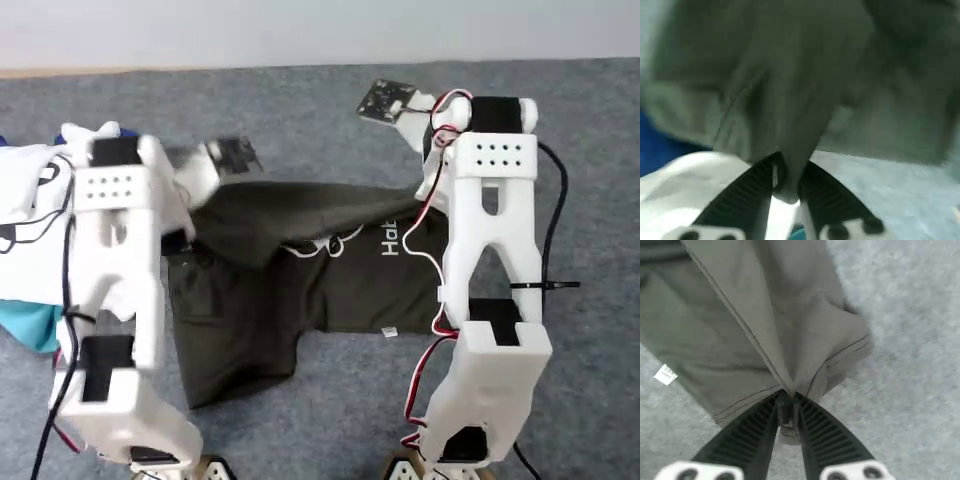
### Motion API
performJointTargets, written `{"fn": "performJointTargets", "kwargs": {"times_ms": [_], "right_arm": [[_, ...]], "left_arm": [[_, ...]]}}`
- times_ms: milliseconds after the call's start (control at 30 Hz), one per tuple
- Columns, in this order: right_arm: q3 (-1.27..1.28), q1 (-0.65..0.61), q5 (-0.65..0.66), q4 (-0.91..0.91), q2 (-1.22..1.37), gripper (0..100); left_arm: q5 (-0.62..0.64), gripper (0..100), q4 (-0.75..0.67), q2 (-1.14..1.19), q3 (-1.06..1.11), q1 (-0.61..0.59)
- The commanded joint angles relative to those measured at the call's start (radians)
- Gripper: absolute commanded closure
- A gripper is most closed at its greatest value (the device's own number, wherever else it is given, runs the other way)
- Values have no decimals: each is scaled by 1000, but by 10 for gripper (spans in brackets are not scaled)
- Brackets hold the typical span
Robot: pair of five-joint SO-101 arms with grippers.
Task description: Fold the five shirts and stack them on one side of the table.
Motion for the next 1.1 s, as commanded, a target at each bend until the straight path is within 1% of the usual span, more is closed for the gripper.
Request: {"fn": "performJointTargets", "kwargs": {"times_ms": [0,100,200,333,567,633,867,967,1033,1067], "right_arm": [[57,-4,11,42,-44,990],[138,-4,11,42,-45,990],[186,-7,11,42,-45,990],[236,-5,11,44,-53,990],[288,-10,25,44,-145,990],[325,-4,43,44,-166,990],[440,13,46,42,-191,990],[431,25,43,22,-196,990],[382,35,40,8,-203,990],[348,35,40,1,-208,990]], "left_arm": [[-54,998,28,-127,185,28],[-78,998,26,-164,275,31],[-104,998,26,-178,318,15],[-149,998,26,-175,329,-38],[-215,998,29,-175,332,-126],[-222,998,29,-181,349,-129],[-256,998,29,-184,438,-123],[-255,998,28,-186,418,-126],[-239,998,28,-195,357,-129],[-212,998,28,-209,312,-129]]}}
